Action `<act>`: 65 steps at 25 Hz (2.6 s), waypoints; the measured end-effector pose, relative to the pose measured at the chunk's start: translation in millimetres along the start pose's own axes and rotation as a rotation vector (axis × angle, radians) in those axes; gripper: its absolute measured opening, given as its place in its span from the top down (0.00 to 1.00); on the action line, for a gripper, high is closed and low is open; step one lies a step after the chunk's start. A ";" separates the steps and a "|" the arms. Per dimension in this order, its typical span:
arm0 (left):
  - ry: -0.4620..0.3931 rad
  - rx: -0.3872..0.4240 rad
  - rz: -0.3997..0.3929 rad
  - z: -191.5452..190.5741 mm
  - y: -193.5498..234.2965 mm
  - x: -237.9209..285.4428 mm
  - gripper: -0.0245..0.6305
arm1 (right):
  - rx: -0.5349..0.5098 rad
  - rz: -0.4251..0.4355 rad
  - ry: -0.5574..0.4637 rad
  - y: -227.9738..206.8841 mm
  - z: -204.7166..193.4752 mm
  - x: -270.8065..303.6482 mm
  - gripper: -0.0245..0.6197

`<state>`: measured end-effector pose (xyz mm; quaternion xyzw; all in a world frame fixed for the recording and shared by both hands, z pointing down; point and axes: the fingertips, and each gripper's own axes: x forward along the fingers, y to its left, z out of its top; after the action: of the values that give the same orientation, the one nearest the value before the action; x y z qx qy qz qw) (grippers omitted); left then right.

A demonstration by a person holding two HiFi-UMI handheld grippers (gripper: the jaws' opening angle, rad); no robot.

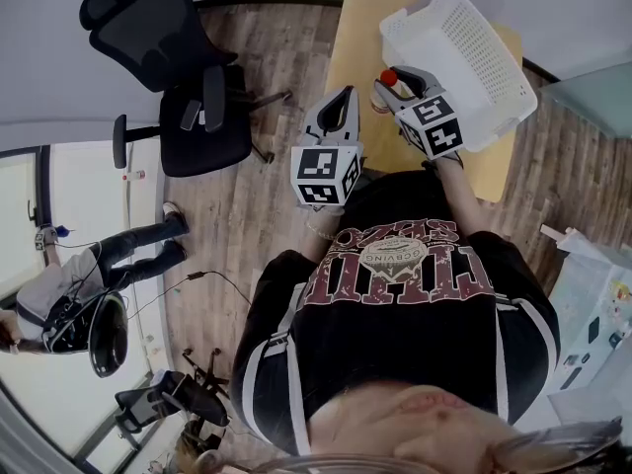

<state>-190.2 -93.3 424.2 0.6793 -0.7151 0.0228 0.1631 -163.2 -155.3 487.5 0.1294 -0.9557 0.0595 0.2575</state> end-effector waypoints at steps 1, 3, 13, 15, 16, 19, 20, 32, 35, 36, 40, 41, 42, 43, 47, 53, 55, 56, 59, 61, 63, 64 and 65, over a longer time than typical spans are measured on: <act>0.000 -0.001 0.002 -0.2 0.8 -0.4 0.90 | 0.001 0.003 0.006 0.7 -2.4 1.7 0.72; -0.001 -0.002 0.006 -0.1 2.1 -1.1 0.90 | 0.003 0.008 0.018 1.7 -7.1 4.9 0.72; 0.009 -0.007 0.009 -2.0 7.9 0.1 0.90 | 0.015 0.018 0.083 3.4 -27.5 20.4 0.72; 0.010 -0.006 0.009 -2.1 8.8 0.2 0.90 | 0.016 0.015 0.091 2.9 -30.3 21.8 0.72; 0.010 -0.006 0.009 -2.0 9.3 0.3 0.90 | 0.016 0.014 0.095 2.6 -31.5 22.4 0.72; 0.013 -0.005 0.009 -2.6 10.0 0.2 0.90 | 0.014 0.009 0.104 2.6 -35.7 23.8 0.72; 0.013 -0.005 0.008 -3.1 9.9 0.1 0.90 | 0.013 0.008 0.107 2.8 -37.3 24.1 0.72; 0.030 -0.001 -0.011 -7.8 7.0 3.6 0.90 | 0.026 -0.006 0.110 3.0 -46.4 23.3 0.72; 0.032 0.000 -0.015 -8.3 4.7 3.9 0.90 | 0.027 0.000 0.106 6.8 -45.5 22.2 0.72; 0.032 0.001 -0.016 -8.3 3.6 4.0 0.90 | 0.023 0.000 0.107 7.6 -46.0 21.5 0.72; 0.035 0.005 -0.020 -8.8 0.5 5.0 0.90 | 0.007 -0.004 0.108 8.2 -49.3 18.4 0.72; 0.036 0.005 -0.021 -8.9 0.3 5.3 0.90 | 0.009 -0.004 0.106 8.9 -49.4 17.5 0.72; 0.036 0.006 -0.023 -8.9 0.3 5.6 0.90 | 0.012 -0.004 0.103 9.6 -49.4 16.8 0.72; 0.037 0.006 -0.024 -8.8 0.2 5.9 0.90 | 0.013 -0.004 0.100 10.2 -49.6 16.3 0.72; 0.040 0.003 -0.036 -9.7 -2.1 7.6 0.90 | 0.004 -0.002 0.091 14.0 -51.3 14.4 0.72; 0.039 0.006 -0.055 -9.9 -11.7 10.4 0.90 | -0.002 0.001 0.085 17.7 -54.1 11.8 0.72; 0.038 0.008 -0.058 -10.2 -13.7 10.4 0.90 | 0.016 0.005 0.081 17.7 -54.8 11.1 0.72; 0.038 0.008 -0.057 -10.4 -14.4 10.2 0.90 | 0.023 0.005 0.078 17.6 -55.0 10.3 0.72; 0.036 0.010 -0.055 -10.4 -16.8 8.6 0.90 | 0.028 -0.009 0.057 15.6 -53.3 6.3 0.72; 0.034 0.011 -0.053 -10.5 -19.0 7.5 0.90 | 0.031 -0.011 0.036 14.4 -50.8 2.1 0.71; 0.033 0.013 -0.050 -10.6 -21.7 6.1 0.90 | 0.034 -0.006 0.016 14.5 -47.9 -3.2 0.70; 0.033 0.014 -0.048 -10.4 -22.9 5.5 0.90 | 0.035 -0.003 0.005 15.3 -45.7 -6.2 0.69; 0.032 0.015 -0.047 -10.2 -24.0 5.0 0.90 | 0.036 -0.001 -0.008 16.0 -43.0 -9.4 0.68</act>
<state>-164.8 -97.3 430.6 0.6968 -0.6960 0.0350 0.1701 -139.3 -130.2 519.0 0.1350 -0.9554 0.0761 0.2515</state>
